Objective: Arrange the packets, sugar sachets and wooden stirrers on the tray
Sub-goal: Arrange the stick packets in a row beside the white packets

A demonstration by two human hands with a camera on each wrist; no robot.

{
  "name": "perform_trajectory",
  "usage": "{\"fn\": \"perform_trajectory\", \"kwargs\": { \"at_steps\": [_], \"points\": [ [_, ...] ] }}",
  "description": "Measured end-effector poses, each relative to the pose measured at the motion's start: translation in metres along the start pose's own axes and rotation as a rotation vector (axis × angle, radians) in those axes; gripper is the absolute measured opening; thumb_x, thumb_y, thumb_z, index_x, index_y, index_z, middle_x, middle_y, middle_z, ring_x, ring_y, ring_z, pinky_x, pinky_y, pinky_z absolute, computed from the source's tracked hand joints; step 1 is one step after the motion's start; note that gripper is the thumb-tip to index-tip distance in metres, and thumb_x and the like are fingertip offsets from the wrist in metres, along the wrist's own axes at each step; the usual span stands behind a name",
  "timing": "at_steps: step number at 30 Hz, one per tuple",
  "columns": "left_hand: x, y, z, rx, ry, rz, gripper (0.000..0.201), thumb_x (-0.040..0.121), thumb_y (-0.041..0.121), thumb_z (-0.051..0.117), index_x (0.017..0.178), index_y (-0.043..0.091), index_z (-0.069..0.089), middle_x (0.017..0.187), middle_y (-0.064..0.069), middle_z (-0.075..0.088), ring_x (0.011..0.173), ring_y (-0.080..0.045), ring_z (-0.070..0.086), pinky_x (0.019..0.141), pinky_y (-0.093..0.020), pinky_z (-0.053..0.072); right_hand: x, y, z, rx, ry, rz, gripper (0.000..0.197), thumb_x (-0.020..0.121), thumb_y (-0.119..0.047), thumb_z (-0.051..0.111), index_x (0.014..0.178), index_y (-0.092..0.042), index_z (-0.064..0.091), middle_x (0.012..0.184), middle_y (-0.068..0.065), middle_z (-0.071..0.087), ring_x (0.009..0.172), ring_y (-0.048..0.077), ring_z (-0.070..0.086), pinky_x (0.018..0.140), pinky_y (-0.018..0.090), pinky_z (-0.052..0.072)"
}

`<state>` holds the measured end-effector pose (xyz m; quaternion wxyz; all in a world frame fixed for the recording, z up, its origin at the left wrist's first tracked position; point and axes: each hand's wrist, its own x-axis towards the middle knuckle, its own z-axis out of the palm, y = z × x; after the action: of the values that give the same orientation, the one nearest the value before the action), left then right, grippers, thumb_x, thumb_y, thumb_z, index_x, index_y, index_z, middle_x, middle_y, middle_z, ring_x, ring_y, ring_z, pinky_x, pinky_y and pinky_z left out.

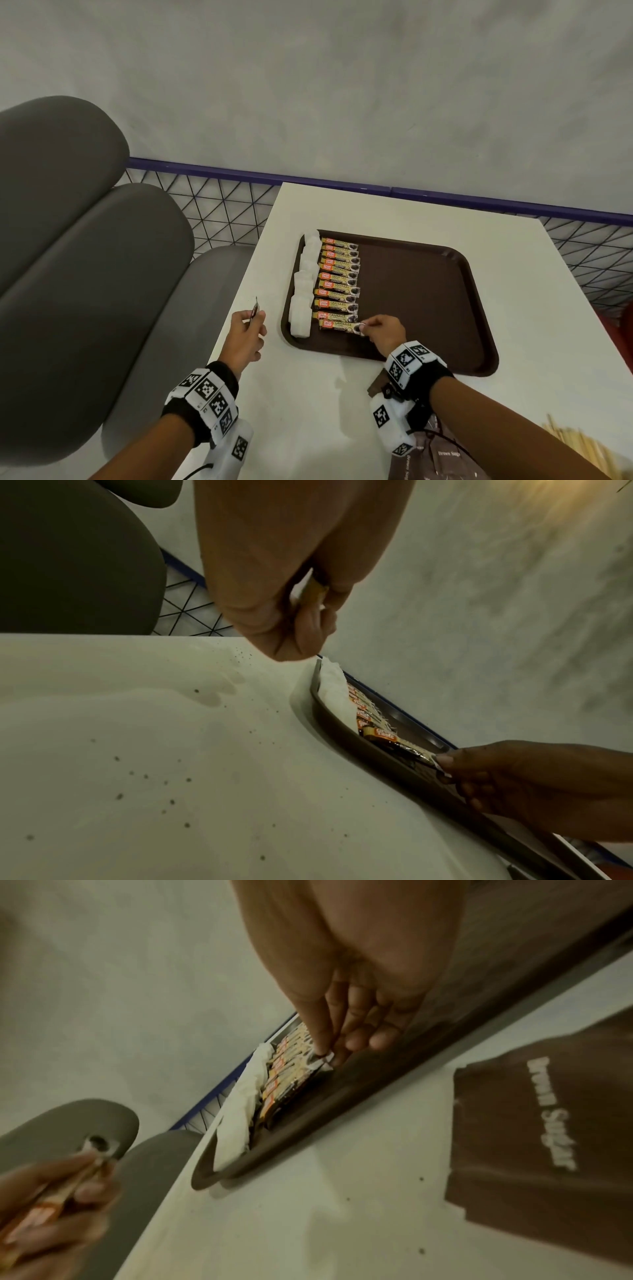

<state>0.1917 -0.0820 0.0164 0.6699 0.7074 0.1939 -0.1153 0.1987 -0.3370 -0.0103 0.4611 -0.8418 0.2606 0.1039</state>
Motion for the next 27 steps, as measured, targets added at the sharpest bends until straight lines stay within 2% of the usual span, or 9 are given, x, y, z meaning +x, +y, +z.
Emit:
{"fn": "perform_trajectory", "kwargs": {
  "at_steps": [2,7,9,13,16,18,20,22,27],
  "points": [
    [0.002,-0.002,-0.001,0.022,-0.003,0.019,0.016,0.097,0.028,0.047,0.103,0.013,0.047,0.077,-0.002,0.052,0.056,-0.013,0.041,0.047,-0.023,0.032,-0.001,-0.002,0.002,-0.048,0.013,0.004,0.011,0.084,-0.014,0.065,0.09,-0.006,0.071,0.086,0.005,0.065,0.084,0.014,0.055,0.078,0.022,0.042],
    [0.005,-0.006,-0.002,0.1,-0.021,0.065,0.015,0.094,0.028,0.052,0.091,0.014,0.056,0.082,-0.001,0.054,0.069,-0.014,0.05,0.056,-0.025,0.045,-0.001,-0.009,0.008,-0.091,0.049,0.034,0.012,0.084,-0.014,0.065,0.09,-0.006,0.071,0.1,0.012,0.069,0.099,0.023,0.061,0.084,0.025,0.046],
    [0.005,-0.008,-0.002,0.111,-0.027,0.068,0.016,0.094,0.029,0.053,0.091,0.014,0.057,0.08,-0.001,0.052,0.072,-0.015,0.049,0.059,-0.026,0.047,0.001,-0.009,0.011,-0.109,0.049,0.044,0.005,0.083,-0.015,0.066,0.082,-0.011,0.069,0.101,0.012,0.068,0.101,0.025,0.061,0.085,0.029,0.048],
    [0.005,-0.011,0.0,0.121,-0.039,0.082,0.017,0.092,0.03,0.056,0.082,0.017,0.058,0.07,-0.001,0.044,0.064,-0.016,0.042,0.062,-0.028,0.046,0.001,-0.008,0.014,-0.126,0.052,0.055,0.021,0.082,-0.017,0.067,0.066,-0.022,0.055,0.105,0.012,0.065,0.104,0.025,0.058,0.088,0.033,0.049],
    [0.004,-0.01,0.0,0.093,-0.067,0.09,0.016,0.092,0.027,0.057,0.084,0.013,0.061,0.07,-0.004,0.044,0.064,-0.018,0.041,0.063,-0.03,0.044,-0.001,-0.009,0.013,-0.124,0.071,0.058,0.011,0.082,-0.019,0.067,0.081,-0.017,0.056,0.103,0.008,0.061,0.098,0.024,0.058,0.079,0.028,0.045],
    [0.006,-0.011,0.0,0.095,-0.076,0.11,0.015,0.092,0.026,0.058,0.09,0.012,0.063,0.074,-0.004,0.053,0.069,-0.019,0.047,0.069,-0.03,0.044,-0.003,-0.009,0.012,-0.124,0.091,0.009,0.014,0.083,-0.02,0.066,0.085,-0.017,0.053,0.095,0.006,0.06,0.092,0.023,0.058,0.073,0.027,0.043],
    [0.008,-0.011,-0.001,0.095,-0.071,0.13,0.016,0.091,0.025,0.059,0.098,0.012,0.065,0.083,-0.003,0.062,0.077,-0.018,0.054,0.075,-0.029,0.044,-0.004,-0.01,0.01,-0.153,0.107,-0.089,0.013,0.084,-0.021,0.064,0.084,-0.019,0.051,0.088,0.003,0.058,0.093,0.023,0.058,0.074,0.03,0.046],
    [0.009,-0.01,0.0,0.073,-0.074,0.13,0.015,0.09,0.023,0.061,0.099,0.012,0.066,0.082,-0.002,0.063,0.077,-0.018,0.055,0.072,-0.028,0.044,-0.006,-0.016,0.01,-0.185,0.098,-0.188,0.009,0.086,-0.02,0.061,0.085,-0.021,0.051,0.086,0.001,0.057,0.091,0.022,0.058,0.074,0.031,0.047],
    [0.005,-0.003,0.004,0.097,-0.122,0.151,0.014,0.088,0.023,0.062,0.098,0.013,0.066,0.085,-0.003,0.064,0.078,-0.017,0.057,0.071,-0.027,0.045,-0.024,-0.046,0.016,-0.021,-0.057,-0.405,0.004,0.09,-0.02,0.055,0.09,-0.018,0.059,0.08,-0.008,0.053,0.075,0.005,0.052,0.064,0.016,0.042]
  ]
}}
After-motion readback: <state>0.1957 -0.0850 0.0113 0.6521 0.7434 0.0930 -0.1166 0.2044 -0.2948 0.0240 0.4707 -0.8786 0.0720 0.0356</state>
